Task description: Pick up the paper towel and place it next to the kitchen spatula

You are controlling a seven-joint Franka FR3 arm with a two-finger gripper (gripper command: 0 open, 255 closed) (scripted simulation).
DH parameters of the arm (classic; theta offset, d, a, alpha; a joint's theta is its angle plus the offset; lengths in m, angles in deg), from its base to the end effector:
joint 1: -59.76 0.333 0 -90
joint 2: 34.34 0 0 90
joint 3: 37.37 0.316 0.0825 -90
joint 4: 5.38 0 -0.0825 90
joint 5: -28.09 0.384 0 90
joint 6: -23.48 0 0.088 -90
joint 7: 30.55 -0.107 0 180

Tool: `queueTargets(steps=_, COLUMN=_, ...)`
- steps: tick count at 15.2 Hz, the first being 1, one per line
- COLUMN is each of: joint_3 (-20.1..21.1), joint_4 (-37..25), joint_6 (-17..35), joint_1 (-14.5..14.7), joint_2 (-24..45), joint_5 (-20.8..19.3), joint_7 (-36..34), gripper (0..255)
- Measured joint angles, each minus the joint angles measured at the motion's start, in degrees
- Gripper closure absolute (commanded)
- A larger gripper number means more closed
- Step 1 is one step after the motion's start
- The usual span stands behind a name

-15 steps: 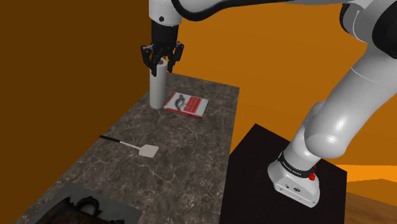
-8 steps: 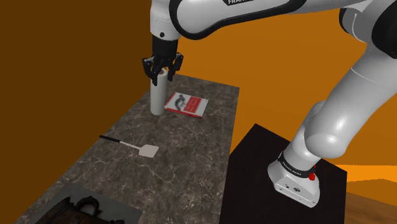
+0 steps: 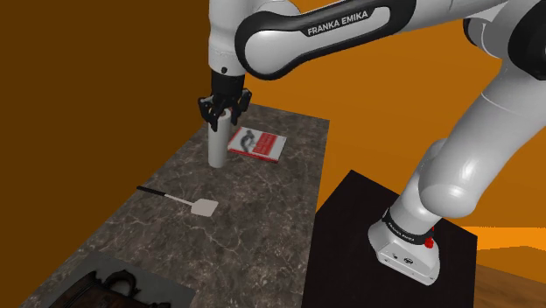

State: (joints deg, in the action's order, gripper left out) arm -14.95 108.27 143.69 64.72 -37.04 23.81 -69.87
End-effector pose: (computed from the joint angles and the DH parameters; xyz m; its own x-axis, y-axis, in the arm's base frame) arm 0.4980 0.2570 0.4990 0.9690 -0.1740 0.1757 -0.1712 -0.9848 -0.0308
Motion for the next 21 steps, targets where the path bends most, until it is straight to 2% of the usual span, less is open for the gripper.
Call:
queueTargets(steps=13, joint_3=0.2, joint_4=6.8, joint_6=9.9, joint_1=0.1, joint_2=3.5, joint_5=-2.3, joint_7=-2.2, gripper=255)
queueTargets(steps=20, joint_3=0.1, joint_4=7.6, joint_6=11.0, joint_1=0.0, joint_2=3.8, joint_5=-2.6, joint_7=-2.3, gripper=255)
queueTargets(steps=21, joint_3=0.1, joint_4=7.6, joint_6=11.0, joint_1=0.0, joint_2=3.8, joint_5=-2.6, joint_7=-2.3, gripper=0)
